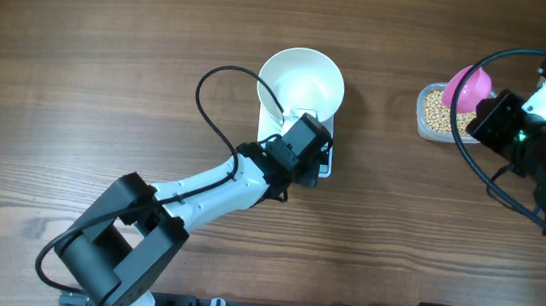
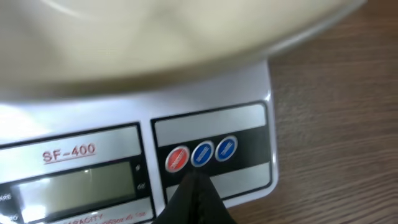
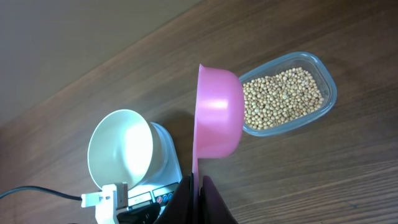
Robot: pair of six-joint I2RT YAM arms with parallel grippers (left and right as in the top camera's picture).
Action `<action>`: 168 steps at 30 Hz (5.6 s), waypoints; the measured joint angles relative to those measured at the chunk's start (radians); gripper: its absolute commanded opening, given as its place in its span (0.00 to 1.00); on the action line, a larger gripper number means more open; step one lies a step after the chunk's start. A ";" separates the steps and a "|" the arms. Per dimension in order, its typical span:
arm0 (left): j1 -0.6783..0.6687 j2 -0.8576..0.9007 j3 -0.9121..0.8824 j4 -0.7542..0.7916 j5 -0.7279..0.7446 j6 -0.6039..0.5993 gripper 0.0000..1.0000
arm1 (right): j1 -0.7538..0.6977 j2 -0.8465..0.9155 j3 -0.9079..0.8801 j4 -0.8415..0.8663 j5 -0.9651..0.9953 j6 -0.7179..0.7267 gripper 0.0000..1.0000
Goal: Scoop item into bowl and weigh 150g on scale
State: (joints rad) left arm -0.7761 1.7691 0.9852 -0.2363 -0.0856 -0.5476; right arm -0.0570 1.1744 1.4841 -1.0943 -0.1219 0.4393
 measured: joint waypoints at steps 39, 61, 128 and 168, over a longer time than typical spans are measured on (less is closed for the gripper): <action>0.000 0.041 0.000 0.030 -0.081 0.000 0.04 | 0.000 0.000 0.000 -0.009 0.000 0.000 0.04; 0.000 0.052 0.000 0.036 -0.082 0.000 0.04 | 0.000 0.000 0.000 -0.018 0.000 0.000 0.04; 0.356 -0.666 -0.010 -0.468 -0.223 -0.011 1.00 | 0.000 0.000 0.000 -0.013 0.000 -0.193 0.04; 0.386 -0.666 -0.010 -0.542 -0.224 -0.011 1.00 | 0.000 0.137 0.000 0.095 0.000 -0.319 0.04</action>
State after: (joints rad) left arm -0.3904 1.1030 0.9749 -0.7788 -0.3099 -0.5587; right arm -0.0570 1.3113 1.4841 -0.9997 -0.1215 0.1200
